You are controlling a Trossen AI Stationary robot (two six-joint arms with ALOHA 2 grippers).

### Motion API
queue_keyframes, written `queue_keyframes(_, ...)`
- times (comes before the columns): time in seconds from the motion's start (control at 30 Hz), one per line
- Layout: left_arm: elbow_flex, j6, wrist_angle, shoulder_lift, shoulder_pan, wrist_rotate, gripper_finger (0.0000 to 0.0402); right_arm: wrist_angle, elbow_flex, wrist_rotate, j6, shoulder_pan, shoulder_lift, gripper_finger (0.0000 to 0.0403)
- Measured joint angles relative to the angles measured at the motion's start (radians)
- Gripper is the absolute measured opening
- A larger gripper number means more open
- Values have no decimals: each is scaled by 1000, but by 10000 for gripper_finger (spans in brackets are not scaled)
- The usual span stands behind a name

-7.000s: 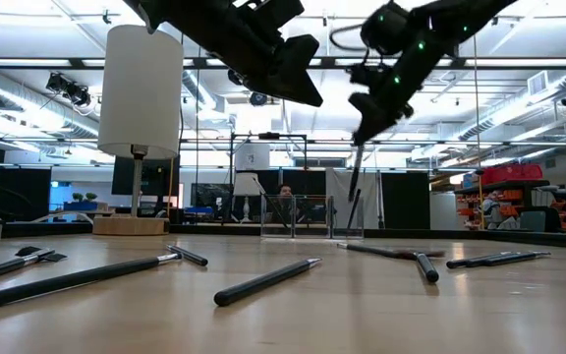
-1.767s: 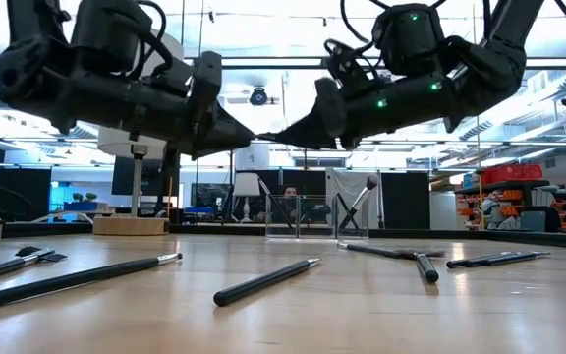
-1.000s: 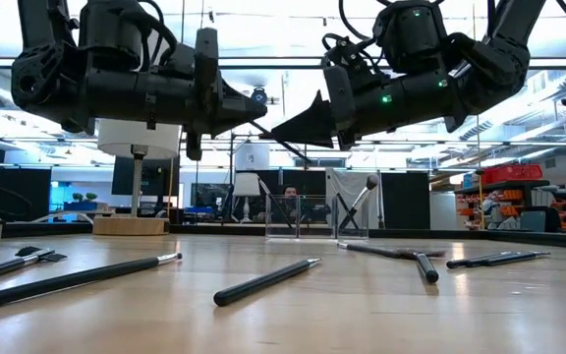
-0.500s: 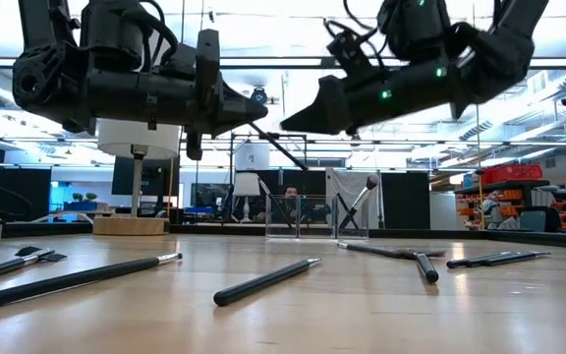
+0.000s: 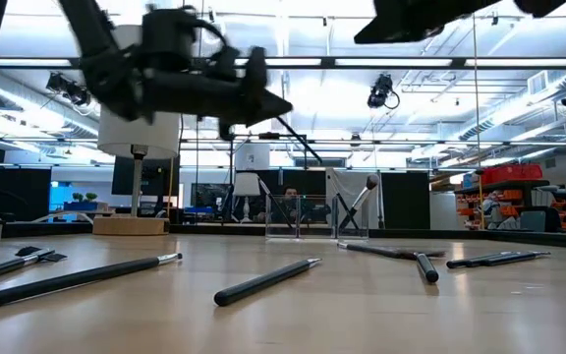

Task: Pick & Place Makeup Supplies
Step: Put the makeup brush into the transparent organizer

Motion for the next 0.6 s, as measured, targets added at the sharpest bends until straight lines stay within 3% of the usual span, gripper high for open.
queue_keyframes(0.17,229,104,-474,1,50,-44,3,-110,0,-1,57,5,-27,38)
queue_keyframes(0.23,293,131,-583,1,58,-72,3,-160,0,0,95,4,-20,38)
queue_keyframes(0.6,333,137,-608,62,95,-90,3,-196,-79,-2,221,5,0,39)
